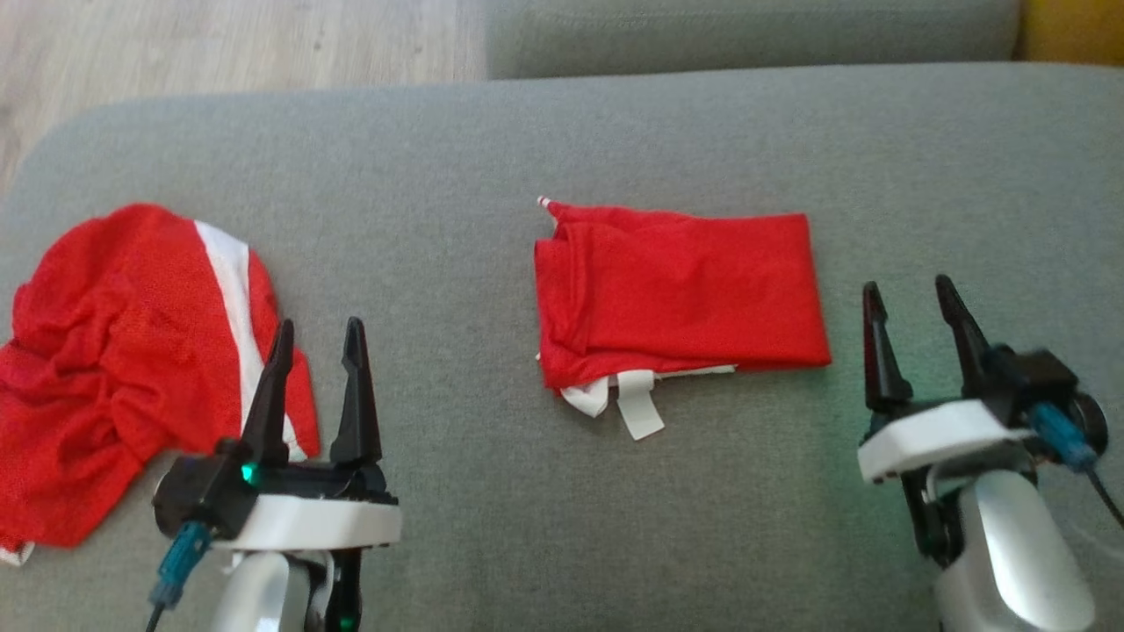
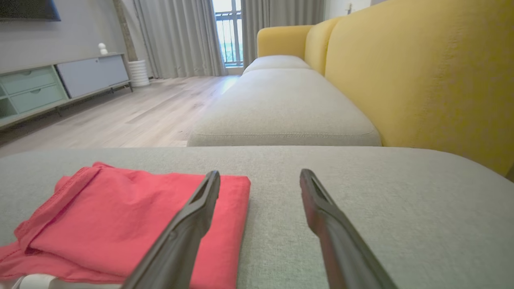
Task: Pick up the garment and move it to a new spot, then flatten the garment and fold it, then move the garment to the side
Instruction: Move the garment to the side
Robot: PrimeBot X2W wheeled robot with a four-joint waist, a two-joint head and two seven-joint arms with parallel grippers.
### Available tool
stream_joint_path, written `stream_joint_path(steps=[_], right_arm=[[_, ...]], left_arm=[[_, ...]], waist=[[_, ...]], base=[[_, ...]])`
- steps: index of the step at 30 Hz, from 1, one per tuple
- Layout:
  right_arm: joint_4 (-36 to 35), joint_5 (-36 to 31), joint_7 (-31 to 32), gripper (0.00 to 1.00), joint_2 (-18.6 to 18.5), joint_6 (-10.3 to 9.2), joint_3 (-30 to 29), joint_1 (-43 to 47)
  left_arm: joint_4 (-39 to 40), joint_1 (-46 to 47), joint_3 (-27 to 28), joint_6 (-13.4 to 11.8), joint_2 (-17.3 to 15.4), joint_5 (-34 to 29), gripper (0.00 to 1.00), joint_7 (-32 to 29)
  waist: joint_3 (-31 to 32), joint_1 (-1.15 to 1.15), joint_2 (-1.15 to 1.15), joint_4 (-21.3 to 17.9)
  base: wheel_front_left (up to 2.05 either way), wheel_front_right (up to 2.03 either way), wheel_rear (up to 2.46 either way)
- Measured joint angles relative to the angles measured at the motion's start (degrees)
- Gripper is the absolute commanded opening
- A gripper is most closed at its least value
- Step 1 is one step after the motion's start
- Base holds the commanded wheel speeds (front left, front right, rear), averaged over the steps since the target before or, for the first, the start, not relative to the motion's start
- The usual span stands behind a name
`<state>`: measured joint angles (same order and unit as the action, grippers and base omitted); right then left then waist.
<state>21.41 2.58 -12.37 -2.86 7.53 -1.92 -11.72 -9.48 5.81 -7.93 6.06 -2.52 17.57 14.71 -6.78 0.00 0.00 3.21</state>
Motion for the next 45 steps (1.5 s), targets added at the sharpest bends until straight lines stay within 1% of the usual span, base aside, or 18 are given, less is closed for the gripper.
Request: stream_joint_path(steps=[3, 7, 11, 15, 20, 21, 22, 23, 26, 28, 30, 32, 34, 36, 37, 39, 43, 45], right_arm=[[1.8, -0.79, 2.25, 1.0, 0.0, 0.0, 0.48, -2.58], [6.1, -2.02, 5.82, 1.0, -0.01, 0.0, 0.01, -5.9], [12.01, -0.01, 8.71, 1.0, -0.02, 0.0, -0.37, -8.55], [17.42, 0.67, 9.45, 1.0, -0.02, 0.0, -0.33, -11.06], [21.71, 1.54, 9.42, 1.0, -0.48, 0.0, 1.37, -14.62], [22.37, 1.54, 9.34, 0.95, -0.62, 0.0, 1.71, -15.12], [22.91, 1.53, 9.2, 0.36, -0.69, 0.0, 1.94, -15.44], [23.48, 1.29, 8.68, 0.0, -0.71, 0.0, 2.13, -15.76], [24.49, -0.99, 7.31, 0.0, -0.46, 0.0, 2.89, -16.22], [24.8, -3.5, 6.75, 0.0, -0.21, 0.0, 2.97, -16.51], [24.8, -7.7, 6.24, 0.0, -0.34, 0.0, 3.27, -16.94], [24.72, -8.97, 6.23, 0.0, -0.42, 0.0, 3.38, -17.23], [24.48, -10.71, 6.21, 0.0, -1.08, 0.01, 4.27, -17.77], [24.04, -11.9, 5.94, 0.0, -2.66, 0.0, 5.52, -18.64], [23.58, -12.65, 5.89, 0.0, -5.37, 0.0, 6.98, -19.77], [23.23, -12.92, 5.9, 0.0, -8.95, 0.0, 7.7, -21.12], [23.17, -12.76, 6.32, 0.0, -17.71, 0.0, 8.45, -23.42], [23.18, -12.62, 6.23, 0.0, -21.87, 0.0, 8.15, -24.37]], left_arm=[[-0.22, 1.16, -0.94, 0.02, 0.0, 0.01, 1.0, 0.0], [-0.55, 3.78, -1.71, 0.08, 0.03, 0.02, 1.0, 0.0], [-1.04, 4.95, -3.31, 0.49, 0.02, -0.51, 1.0, 0.0], [-1.53, 4.95, -4.16, 0.51, 0.03, -0.51, 1.0, 0.0], [-1.65, 4.97, -4.74, 0.49, 0.03, -0.51, 1.0, 0.0], [-1.7, 4.98, -4.76, 0.49, 0.03, -0.51, 1.0, 0.0], [-1.75, 4.98, -4.75, 0.49, 0.03, -0.51, 1.0, 0.0], [-1.79, 4.99, -4.74, 0.49, 0.03, -0.51, 1.0, 0.0], [-1.8, 5.04, -4.7, 0.48, 0.03, -0.51, 1.0, 0.0], [-1.81, 5.05, -4.74, 0.48, 0.02, -0.51, 1.0, 0.0], [-1.82, 5.08, -5.02, 0.49, 0.02, -0.48, 1.0, 0.0], [-1.83, 5.14, -5.2, 0.49, 0.02, -0.51, 1.0, 0.0], [-1.83, 5.55, -5.55, 0.51, 0.02, -0.94, 1.0, 0.0], [-1.79, 6.15, -5.89, 0.54, 0.02, -1.34, 1.0, 0.0], [-1.74, 6.84, -6.46, 0.58, 0.02, -1.52, 1.0, 0.0], [-1.45, 7.67, -6.97, 0.59, 0.03, -1.6, 1.0, 0.0], [-0.92, 9.52, -7.78, 1.01, 0.03, -1.51, 1.0, 0.0], [-0.32, 10.21, -8.21, 1.01, 0.04, 0.26, 1.0, 0.0]], waist=[[-1.76, 0.0, 0.0, 0.81], [-4.21, 0.01, 0.0, 2.2], [-6.01, 0.01, 0.0, 4.04], [-7.0, 0.01, 0.0, 5.48], [-7.4, 0.0, 0.0, 6.27], [-7.38, 0.0, 0.0, 6.3], [-7.34, 0.0, 0.0, 6.27], [-7.27, 0.0, 0.0, 6.18], [-6.89, 0.0, 0.0, 5.54], [-6.58, 0.0, 0.0, 4.85], [-6.36, 0.0, 0.0, 3.93], [-6.3, 0.0, 0.0, 3.41], [-6.27, 0.0, 0.0, 2.15], [-6.33, 0.0, 0.0, 0.7], [-6.51, 0.0, 0.0, -0.77], [-6.95, 0.0, 0.0, -2.06], [-8.93, 0.01, 0.0, -3.42], [-10.23, 0.0, 0.0, -3.69]], base=[[0.0, 0.0, 0.0], [0.0, 0.0, 0.0], [0.0, 0.0, 0.0], [0.0, 0.0, 0.0], [0.0, 0.0, 0.0], [0.0, 0.0, 0.0], [0.0, 0.0, 0.0], [0.0, 0.0, 0.0], [0.0, 0.0, 0.0], [0.0, 0.0, 0.0], [0.0, 0.0, 0.0], [0.0, 0.0, 0.0], [0.0, 0.0, 0.0], [0.0, 0.0, 0.0], [0.0, 0.0, 0.0], [0.0, 0.0, 0.0], [0.0, 0.0, 0.0], [0.0, 0.0, 0.0]])
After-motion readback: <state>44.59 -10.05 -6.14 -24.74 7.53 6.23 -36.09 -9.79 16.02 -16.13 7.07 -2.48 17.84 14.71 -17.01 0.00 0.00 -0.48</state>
